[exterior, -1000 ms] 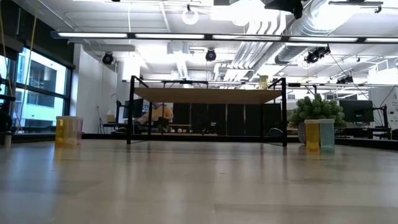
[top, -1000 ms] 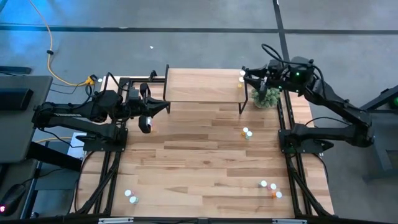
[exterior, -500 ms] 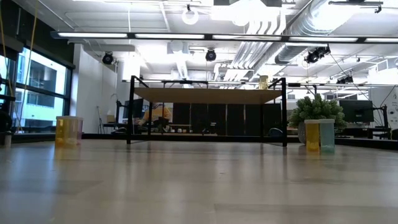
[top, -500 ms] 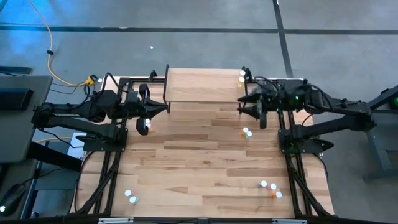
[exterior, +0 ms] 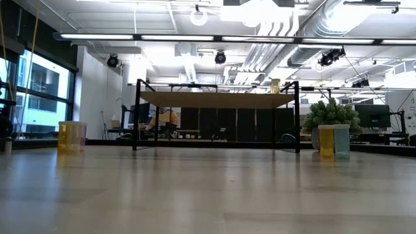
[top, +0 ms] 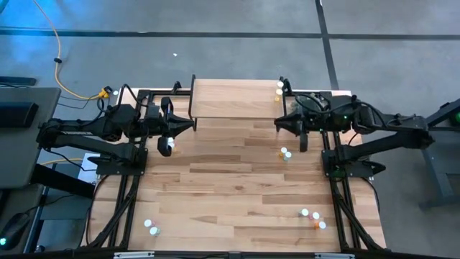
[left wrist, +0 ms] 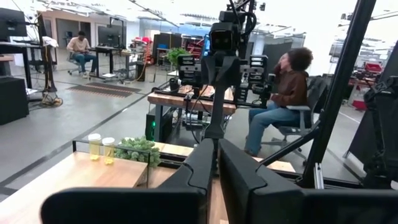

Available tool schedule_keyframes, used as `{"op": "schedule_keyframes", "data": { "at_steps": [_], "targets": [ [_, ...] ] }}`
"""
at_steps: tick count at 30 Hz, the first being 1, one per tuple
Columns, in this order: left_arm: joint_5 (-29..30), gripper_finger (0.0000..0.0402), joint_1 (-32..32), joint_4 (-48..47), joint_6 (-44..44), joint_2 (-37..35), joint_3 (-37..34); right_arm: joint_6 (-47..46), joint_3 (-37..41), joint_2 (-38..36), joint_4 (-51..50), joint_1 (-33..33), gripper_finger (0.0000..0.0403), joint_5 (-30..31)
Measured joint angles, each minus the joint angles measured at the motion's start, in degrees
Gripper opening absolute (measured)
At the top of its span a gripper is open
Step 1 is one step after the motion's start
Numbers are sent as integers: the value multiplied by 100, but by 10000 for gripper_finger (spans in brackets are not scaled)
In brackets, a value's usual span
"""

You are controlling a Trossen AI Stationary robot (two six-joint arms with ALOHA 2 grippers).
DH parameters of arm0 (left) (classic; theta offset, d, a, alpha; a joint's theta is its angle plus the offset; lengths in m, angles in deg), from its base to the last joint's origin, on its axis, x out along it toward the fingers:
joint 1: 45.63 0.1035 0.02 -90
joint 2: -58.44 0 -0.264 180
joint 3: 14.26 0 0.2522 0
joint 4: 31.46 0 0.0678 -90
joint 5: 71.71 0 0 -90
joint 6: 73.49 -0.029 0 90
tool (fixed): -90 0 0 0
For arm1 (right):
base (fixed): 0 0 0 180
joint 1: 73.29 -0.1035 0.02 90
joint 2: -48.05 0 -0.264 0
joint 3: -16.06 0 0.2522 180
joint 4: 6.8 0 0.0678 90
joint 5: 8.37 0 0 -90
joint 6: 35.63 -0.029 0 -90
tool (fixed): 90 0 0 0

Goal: Pick and place medicine bottles onto shelf by color
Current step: Put the yellow pill bottle on the shelf aligned with the other yellow pill bottles

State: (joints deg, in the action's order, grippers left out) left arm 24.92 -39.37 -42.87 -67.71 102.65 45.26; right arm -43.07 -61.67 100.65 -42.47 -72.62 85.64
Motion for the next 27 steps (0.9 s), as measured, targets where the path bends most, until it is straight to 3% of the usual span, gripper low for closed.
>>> {"op": "schedule_keyframes", "data": {
  "at_steps": [13, 21, 27],
  "targets": [
    [170, 58, 1, -238, 7, 2, 0, -8, -2, -2, 42, 133, 2, -321],
    [710, 187, 98, -1363, 254, 2, 425, -4, -2, 0, 42, 133, 0, -384],
    [771, 277, 96, -1509, 304, 4, 553, -16, -2, 0, 42, 133, 0, -426]
  ]
}}
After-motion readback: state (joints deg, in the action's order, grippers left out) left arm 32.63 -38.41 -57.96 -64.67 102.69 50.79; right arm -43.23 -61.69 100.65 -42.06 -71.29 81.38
